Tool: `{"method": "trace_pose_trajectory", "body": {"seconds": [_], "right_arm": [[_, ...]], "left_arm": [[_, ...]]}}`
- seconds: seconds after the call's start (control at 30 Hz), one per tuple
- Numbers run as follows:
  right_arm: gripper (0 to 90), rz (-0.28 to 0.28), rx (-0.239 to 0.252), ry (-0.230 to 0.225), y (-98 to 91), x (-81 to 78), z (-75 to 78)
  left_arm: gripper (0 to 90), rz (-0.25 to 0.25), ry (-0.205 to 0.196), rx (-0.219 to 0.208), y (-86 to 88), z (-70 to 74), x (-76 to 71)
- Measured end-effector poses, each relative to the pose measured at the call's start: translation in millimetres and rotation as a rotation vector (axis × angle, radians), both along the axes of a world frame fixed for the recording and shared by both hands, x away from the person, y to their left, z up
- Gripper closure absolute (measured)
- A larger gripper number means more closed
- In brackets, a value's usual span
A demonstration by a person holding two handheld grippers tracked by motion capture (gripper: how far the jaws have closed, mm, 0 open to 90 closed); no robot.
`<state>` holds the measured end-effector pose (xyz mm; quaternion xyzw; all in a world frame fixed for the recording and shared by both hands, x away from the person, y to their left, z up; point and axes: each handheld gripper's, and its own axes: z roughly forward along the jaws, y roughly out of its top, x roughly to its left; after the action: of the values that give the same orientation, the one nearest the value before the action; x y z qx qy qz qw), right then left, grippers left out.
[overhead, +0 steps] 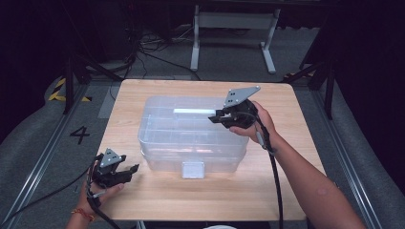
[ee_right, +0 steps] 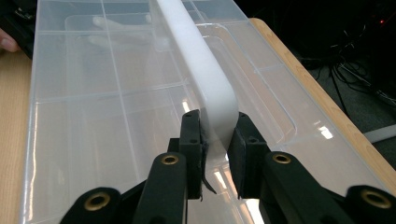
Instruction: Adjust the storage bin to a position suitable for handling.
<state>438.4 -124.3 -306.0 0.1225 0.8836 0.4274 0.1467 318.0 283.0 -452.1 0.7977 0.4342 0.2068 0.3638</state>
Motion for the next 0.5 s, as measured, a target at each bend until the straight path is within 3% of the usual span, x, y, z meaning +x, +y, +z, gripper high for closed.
{"method": "trace_pose_trajectory", "body": {"seconds": [0.13,0.2,0.33,0.47,0.5], "right_arm": [[77.2,-0.002,0.006,0.031,-0.4,5.4,4.8],[77.1,-0.004,0.009,0.035,-0.5,6.7,5.7],[76.8,-0.009,0.007,0.059,-0.1,11.6,11.3],[76.6,-0.007,0.009,0.061,-0.1,13.3,15.2],[76.2,-0.001,-0.004,0.054,0.4,14.3,17.5]], "left_arm": [[44.9,0.004,-0.056,-0.015,-3.0,17.7,-5.5],[51.6,-0.004,-0.060,-0.014,-3.5,19.5,-5.7],[59.9,-0.051,-0.083,-0.053,-8.5,28.7,-5.0],[81.3,-0.086,-0.117,-0.057,-12.2,35.3,-5.8],[85.2,-0.088,-0.124,-0.040,-16.2,39.0,-4.4]]}}
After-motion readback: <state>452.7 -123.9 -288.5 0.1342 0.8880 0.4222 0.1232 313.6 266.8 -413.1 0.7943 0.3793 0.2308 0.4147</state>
